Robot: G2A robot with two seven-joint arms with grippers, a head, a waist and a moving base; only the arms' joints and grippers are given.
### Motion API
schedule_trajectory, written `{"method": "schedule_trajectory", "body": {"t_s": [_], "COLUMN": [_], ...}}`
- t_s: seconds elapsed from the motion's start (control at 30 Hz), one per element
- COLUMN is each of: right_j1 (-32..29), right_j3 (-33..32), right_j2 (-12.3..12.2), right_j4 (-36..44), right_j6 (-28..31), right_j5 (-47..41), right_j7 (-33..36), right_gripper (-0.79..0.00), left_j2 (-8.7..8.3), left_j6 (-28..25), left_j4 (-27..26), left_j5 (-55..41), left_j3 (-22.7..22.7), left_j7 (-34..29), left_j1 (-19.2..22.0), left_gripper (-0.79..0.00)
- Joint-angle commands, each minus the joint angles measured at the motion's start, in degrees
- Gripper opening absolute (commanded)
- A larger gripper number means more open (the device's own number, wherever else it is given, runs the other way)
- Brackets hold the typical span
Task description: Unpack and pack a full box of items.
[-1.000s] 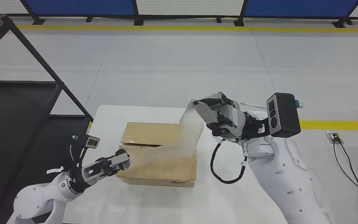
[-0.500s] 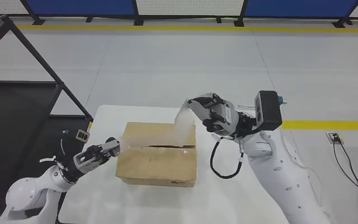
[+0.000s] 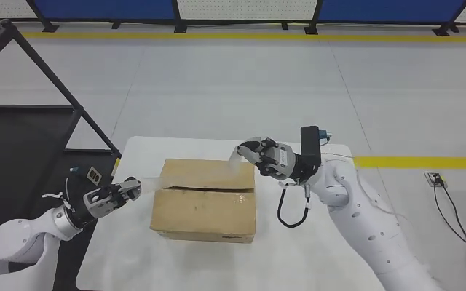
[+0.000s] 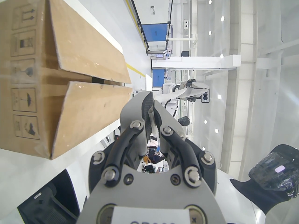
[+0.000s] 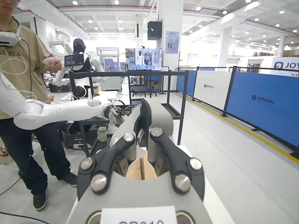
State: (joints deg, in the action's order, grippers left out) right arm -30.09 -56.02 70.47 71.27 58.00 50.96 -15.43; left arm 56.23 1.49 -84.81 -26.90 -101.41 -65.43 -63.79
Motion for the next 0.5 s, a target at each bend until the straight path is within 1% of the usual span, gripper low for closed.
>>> {"method": "schedule_trajectory", "body": {"t_s": [0.0, 0.07, 0.4, 0.47], "right_j1": [-0.17, -0.53, -0.53, -0.53], "right_j3": [0.11, 0.26, 0.26, 0.26], "right_j2": [-0.29, -0.52, -0.52, -0.52], "right_j4": [-0.98, -1.87, -1.87, -1.87], "right_j6": [0.00, 0.00, 0.00, 0.00], "right_j5": [-0.64, -2.26, -2.26, -2.26], "right_j7": [0.87, 1.95, 1.95, 1.95], "right_gripper": [-0.785, -0.785, -0.785, -0.785], "left_j2": [-0.28, -0.28, -0.28, -0.23], "left_j6": [-0.23, -0.23, -0.23, 0.19], "left_j4": [0.40, 0.40, 0.40, 0.27], "left_j5": [1.13, 1.13, 1.13, 1.88], "left_j3": [-0.77, -0.77, -0.77, 0.08], "left_j7": [0.68, 0.68, 0.68, 2.63], "left_j1": [-0.11, -0.11, -0.11, -0.54], "left_gripper": [-0.785, -0.785, -0.785, -0.785]}}
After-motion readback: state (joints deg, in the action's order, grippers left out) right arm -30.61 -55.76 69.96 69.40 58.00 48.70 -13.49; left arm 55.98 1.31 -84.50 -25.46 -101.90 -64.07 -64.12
